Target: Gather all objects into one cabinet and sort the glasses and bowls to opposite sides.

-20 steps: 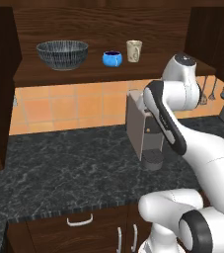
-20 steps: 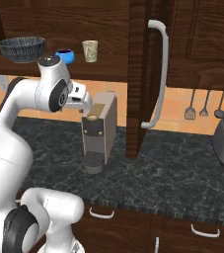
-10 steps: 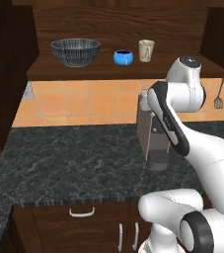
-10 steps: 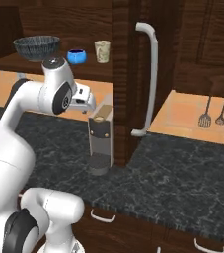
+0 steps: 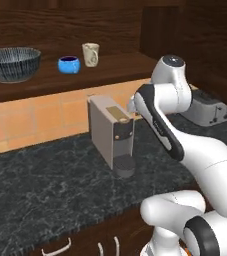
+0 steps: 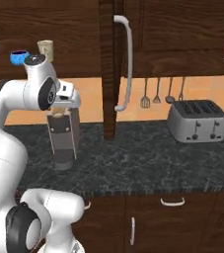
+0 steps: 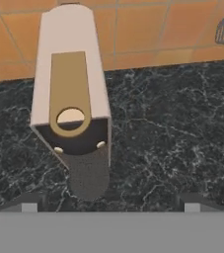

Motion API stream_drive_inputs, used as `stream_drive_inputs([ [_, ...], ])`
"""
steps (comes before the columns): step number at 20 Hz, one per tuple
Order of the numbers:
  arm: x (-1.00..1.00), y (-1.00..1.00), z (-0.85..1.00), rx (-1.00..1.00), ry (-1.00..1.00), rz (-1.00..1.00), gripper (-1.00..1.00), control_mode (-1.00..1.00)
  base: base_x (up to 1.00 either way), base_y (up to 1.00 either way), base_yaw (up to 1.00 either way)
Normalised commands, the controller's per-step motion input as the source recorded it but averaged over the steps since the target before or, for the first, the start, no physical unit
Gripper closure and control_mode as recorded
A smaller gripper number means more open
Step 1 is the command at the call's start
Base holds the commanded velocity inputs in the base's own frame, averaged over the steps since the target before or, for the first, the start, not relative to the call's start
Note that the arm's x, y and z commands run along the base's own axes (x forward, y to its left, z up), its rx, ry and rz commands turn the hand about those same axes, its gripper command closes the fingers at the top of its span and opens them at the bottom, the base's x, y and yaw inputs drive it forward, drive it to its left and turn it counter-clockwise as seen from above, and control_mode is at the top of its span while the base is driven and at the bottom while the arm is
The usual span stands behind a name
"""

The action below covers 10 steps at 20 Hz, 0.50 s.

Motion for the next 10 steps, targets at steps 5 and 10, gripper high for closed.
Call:
stream_drive_inputs([
  [5,0.0,0.0,0.0,0.0,0.0,0.0,-1.0,1.0,-0.27,0.0,-0.15],
  [10,0.0,0.0,0.0,0.0,0.0,0.0,-1.0,1.0,-1.0,0.04,-0.24],
])
